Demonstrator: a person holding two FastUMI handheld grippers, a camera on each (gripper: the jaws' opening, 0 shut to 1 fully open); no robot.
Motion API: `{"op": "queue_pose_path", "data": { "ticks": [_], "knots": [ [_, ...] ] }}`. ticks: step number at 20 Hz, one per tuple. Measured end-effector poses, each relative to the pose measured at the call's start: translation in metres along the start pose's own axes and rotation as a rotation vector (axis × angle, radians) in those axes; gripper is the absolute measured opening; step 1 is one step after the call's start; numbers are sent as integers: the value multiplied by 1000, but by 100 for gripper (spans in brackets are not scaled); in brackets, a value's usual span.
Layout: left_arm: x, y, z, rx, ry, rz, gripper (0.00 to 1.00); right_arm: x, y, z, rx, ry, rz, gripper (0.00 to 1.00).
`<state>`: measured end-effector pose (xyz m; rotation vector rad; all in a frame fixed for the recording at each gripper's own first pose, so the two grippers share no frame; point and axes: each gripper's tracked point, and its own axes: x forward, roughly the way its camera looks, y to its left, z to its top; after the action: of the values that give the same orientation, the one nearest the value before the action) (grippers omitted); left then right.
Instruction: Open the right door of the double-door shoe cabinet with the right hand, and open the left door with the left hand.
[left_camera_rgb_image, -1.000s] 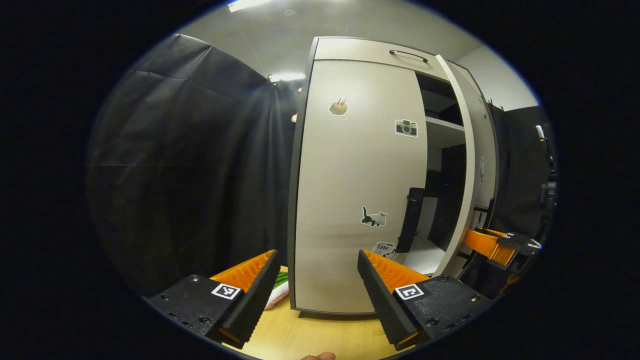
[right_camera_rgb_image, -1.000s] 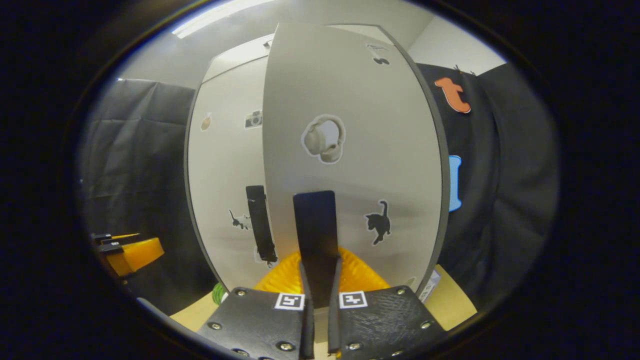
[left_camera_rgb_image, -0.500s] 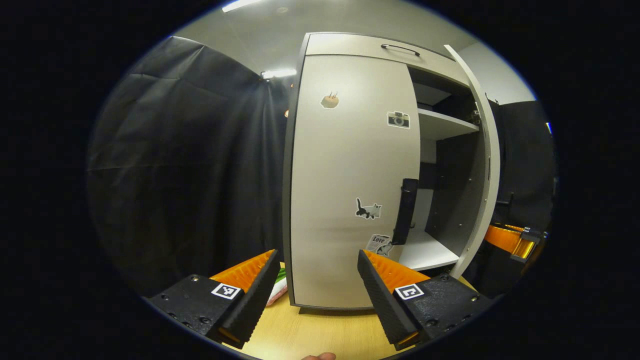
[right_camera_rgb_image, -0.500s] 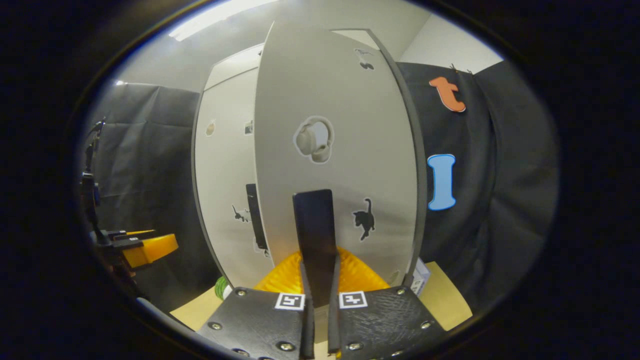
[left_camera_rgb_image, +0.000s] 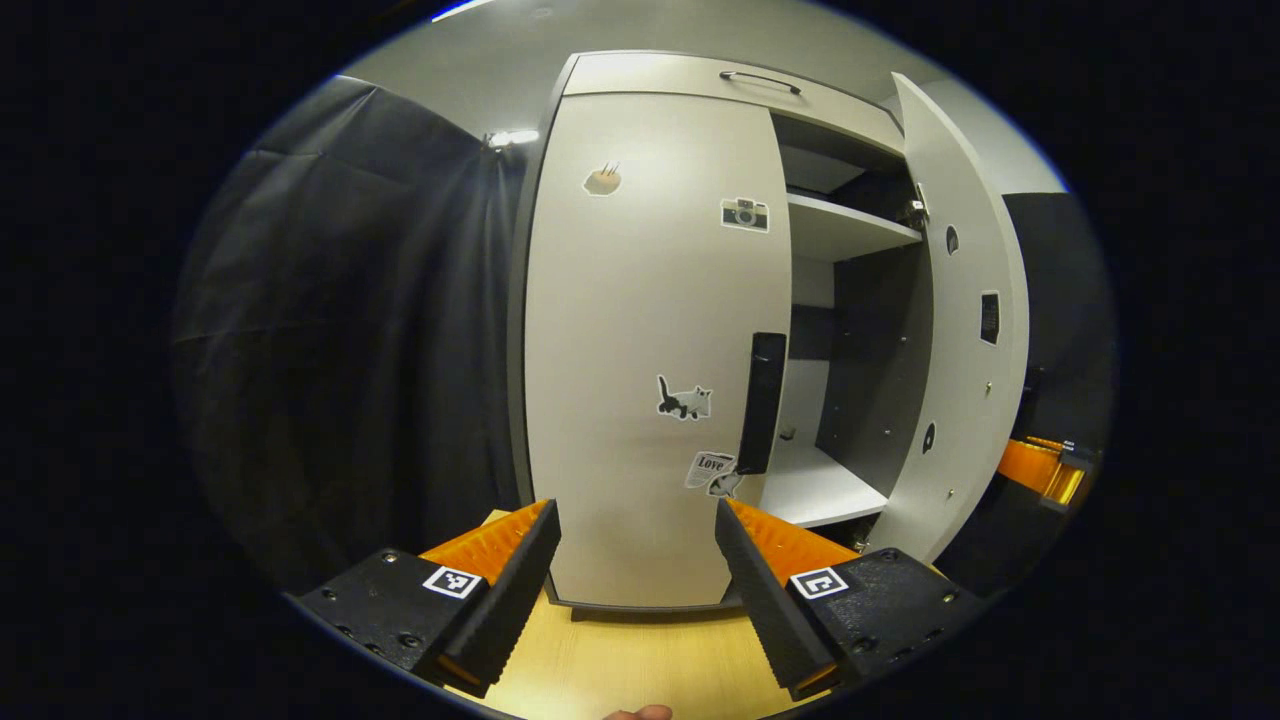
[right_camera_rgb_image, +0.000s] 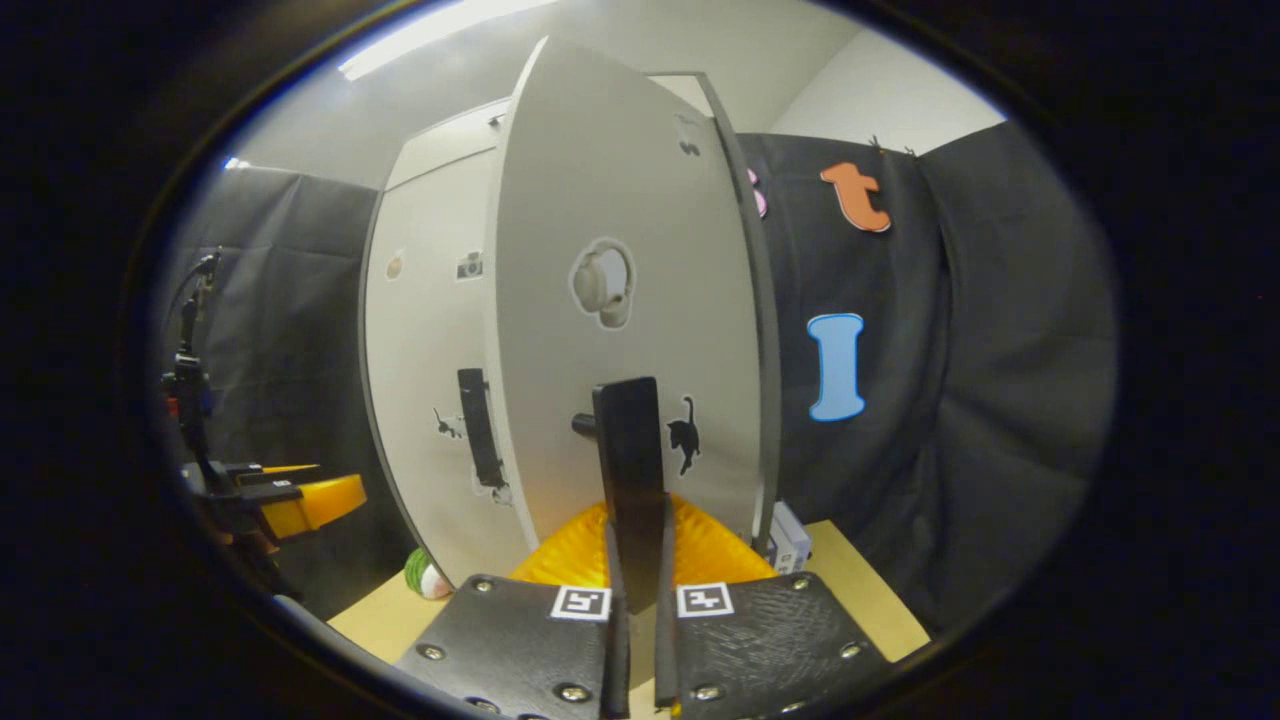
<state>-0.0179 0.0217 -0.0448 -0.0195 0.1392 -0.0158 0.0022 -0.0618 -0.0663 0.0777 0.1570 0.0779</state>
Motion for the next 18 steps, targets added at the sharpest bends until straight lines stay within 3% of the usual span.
{"op": "queue_pose_path", "data": {
  "ticks": [11, 14, 17, 18],
  "knots": [
    [16, -40, -6, -10, 22, -105, 96, -18, -41, 0, 70, -1, -143, 9],
    [20, -51, -5, -8, 19, -136, 96, -24, -57, -20, 65, 56, -226, 8],
    [24, -58, -6, -8, 22, -151, 96, -26, -76, -2, 39, -9, -285, 8],
    [26, -60, -7, -11, 26, -155, 100, -31, -84, 0, 32, -11, -315, 4]
  ]
}}
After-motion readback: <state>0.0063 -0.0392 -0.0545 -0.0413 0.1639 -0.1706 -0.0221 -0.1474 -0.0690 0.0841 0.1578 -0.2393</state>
